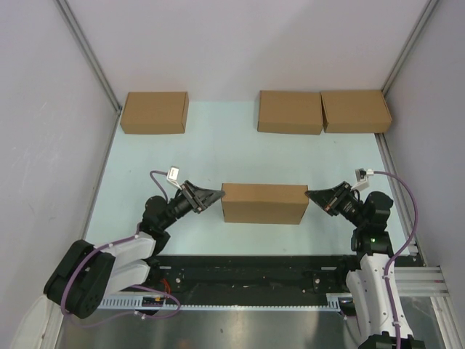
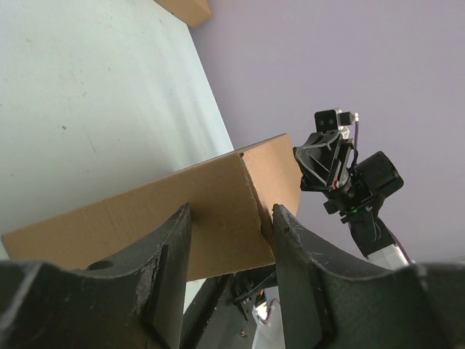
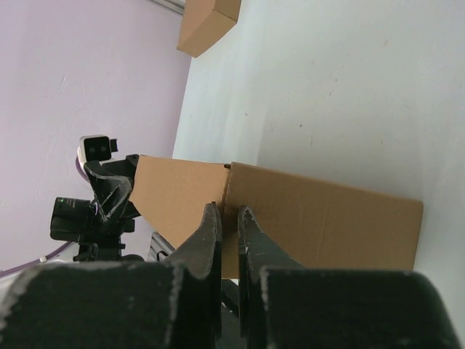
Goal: Fold the paper box
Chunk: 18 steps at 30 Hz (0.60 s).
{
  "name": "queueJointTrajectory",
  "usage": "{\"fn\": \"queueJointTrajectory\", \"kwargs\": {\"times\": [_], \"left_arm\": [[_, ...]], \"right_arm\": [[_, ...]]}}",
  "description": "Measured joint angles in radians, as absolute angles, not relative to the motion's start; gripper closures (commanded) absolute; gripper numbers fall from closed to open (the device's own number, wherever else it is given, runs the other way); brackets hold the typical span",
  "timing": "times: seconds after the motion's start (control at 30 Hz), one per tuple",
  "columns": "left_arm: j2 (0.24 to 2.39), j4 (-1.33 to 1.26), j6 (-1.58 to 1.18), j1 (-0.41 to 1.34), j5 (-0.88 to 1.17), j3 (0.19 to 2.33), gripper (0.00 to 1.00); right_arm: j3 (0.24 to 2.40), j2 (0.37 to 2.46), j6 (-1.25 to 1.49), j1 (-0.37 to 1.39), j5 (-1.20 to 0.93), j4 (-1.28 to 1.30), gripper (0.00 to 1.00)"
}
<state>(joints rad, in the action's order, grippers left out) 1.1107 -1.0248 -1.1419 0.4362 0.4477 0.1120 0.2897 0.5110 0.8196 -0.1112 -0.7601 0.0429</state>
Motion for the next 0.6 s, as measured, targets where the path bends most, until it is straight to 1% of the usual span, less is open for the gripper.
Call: {"fn": "queueJointTrajectory", "kwargs": {"times": [0.23,0.27,0.33,0.37,0.47,0.6], "left_arm": [[1.115,-1.034,-1.142,0.436,0.448,0.111,1.00],[1.108,-1.034,-1.140,0.436,0.448,0.110,1.00],[1.084,-1.016,-1.131,0.436,0.450,0.110,1.00],[1.065,-0.992,-1.122,0.437,0.450,0.112,1.00],[0.965,-0.850,-1.065,0.448,0.446,0.130,0.99],[0.816,-0.622,-0.958,0.481,0.410,0.176,0.99]], "right_arm": [[0.293,0.508,0.818,-0.111,-0.758,0.044,1.00],[0.296,0.505,0.814,-0.111,-0.757,0.051,0.92],[0.311,0.504,0.800,-0.108,-0.754,0.079,0.79],[0.323,0.504,0.787,-0.105,-0.753,0.098,0.69],[0.348,0.506,0.749,-0.091,-0.744,0.149,0.59],[0.363,0.503,0.725,-0.055,-0.691,0.199,0.58]]}}
